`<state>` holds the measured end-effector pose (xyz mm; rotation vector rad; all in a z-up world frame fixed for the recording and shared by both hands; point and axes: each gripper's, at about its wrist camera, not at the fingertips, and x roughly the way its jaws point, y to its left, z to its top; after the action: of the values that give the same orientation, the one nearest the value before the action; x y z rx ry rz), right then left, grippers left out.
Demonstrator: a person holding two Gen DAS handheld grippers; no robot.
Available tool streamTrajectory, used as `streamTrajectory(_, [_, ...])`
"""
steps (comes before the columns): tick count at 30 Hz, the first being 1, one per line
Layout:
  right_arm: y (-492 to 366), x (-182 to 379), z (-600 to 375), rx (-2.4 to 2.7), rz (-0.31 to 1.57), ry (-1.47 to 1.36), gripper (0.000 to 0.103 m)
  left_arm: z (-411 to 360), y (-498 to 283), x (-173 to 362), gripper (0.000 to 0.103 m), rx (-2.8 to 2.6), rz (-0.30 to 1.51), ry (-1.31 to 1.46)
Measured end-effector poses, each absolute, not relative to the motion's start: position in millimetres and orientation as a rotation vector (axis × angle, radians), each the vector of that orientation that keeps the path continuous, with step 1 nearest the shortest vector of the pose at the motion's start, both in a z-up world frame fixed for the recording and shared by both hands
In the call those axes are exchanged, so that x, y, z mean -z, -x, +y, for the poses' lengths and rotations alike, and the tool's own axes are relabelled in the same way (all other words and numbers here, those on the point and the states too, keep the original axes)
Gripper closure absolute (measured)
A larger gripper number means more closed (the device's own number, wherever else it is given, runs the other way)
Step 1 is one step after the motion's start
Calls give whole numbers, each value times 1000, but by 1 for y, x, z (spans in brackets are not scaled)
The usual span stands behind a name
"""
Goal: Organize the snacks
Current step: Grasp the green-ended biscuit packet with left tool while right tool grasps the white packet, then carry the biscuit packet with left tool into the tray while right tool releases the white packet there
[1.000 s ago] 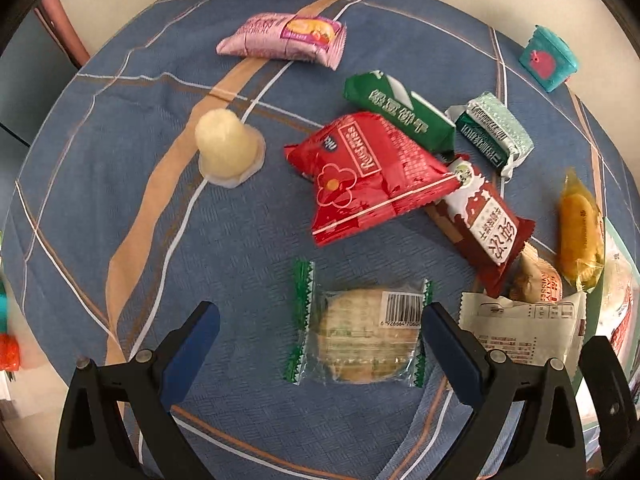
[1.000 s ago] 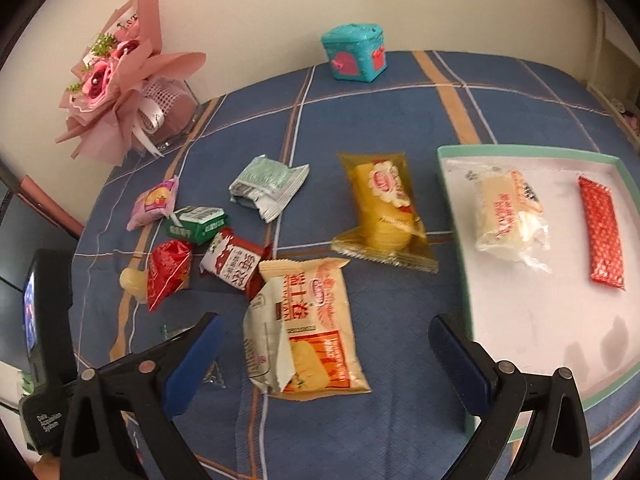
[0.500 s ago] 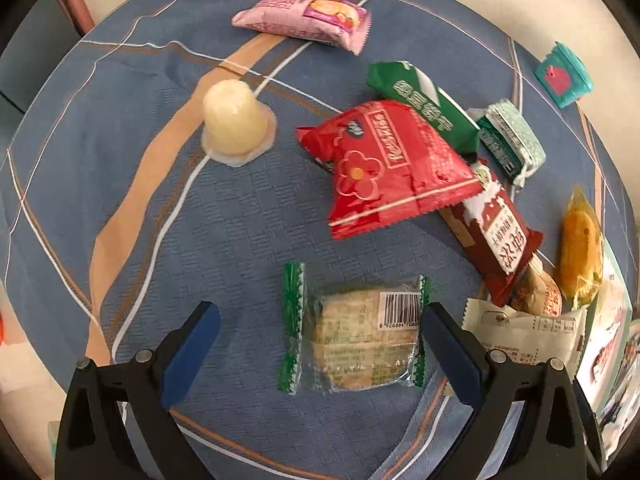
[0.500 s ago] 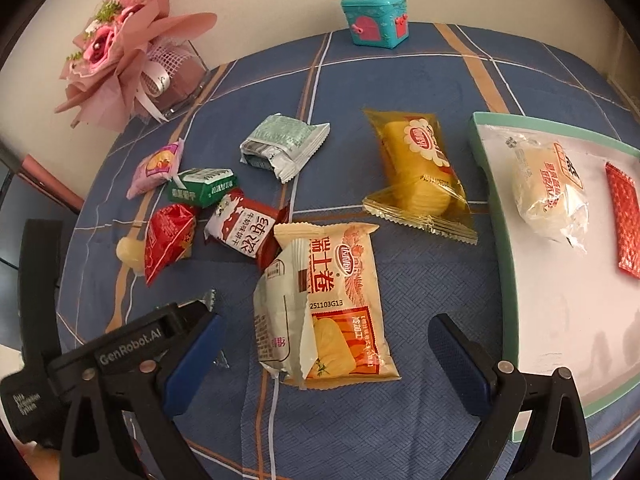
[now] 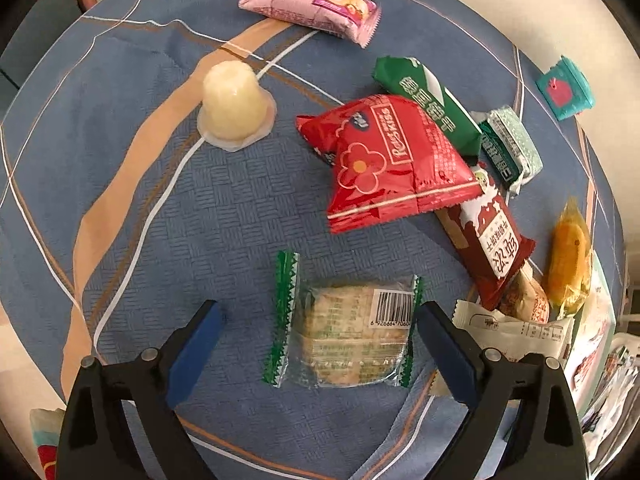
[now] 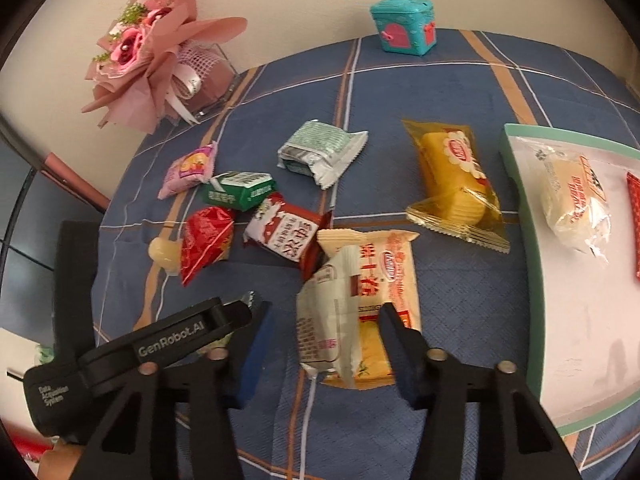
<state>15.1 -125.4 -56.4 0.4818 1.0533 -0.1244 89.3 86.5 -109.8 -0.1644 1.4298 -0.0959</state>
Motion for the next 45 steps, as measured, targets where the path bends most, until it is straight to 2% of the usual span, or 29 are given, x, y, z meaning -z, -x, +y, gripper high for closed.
streamTrajectory(4, [-15, 53, -119, 97, 1052, -472, 65, 93, -94, 109, 6, 86, 1428, 180])
streamTrajectory(9, [-16, 48, -109, 56, 1054, -444, 69, 91, -95, 109, 6, 96, 1435, 181])
streamTrajectory(19, [-24, 74, -99, 65, 1141, -390, 75, 78, -94, 117, 6, 99, 1436, 123])
streamTrajectory(21, [-25, 77, -99, 69, 1146, -384, 75, 74, -91, 115, 10, 101, 1430, 111])
streamTrajectory(26, [-30, 81, -97, 73, 1152, -377, 75, 62, -86, 107, 31, 116, 1407, 99])
streamTrajectory(27, [-31, 81, -96, 73, 1153, -375, 75, 59, -88, 106, 32, 119, 1405, 98])
streamTrajectory(31, [-33, 81, -94, 70, 1150, -373, 82, 45, -92, 103, 44, 131, 1394, 111])
streamTrajectory(45, [-28, 65, -103, 68, 1117, -391, 83, 37, -96, 89, 49, 160, 1358, 158])
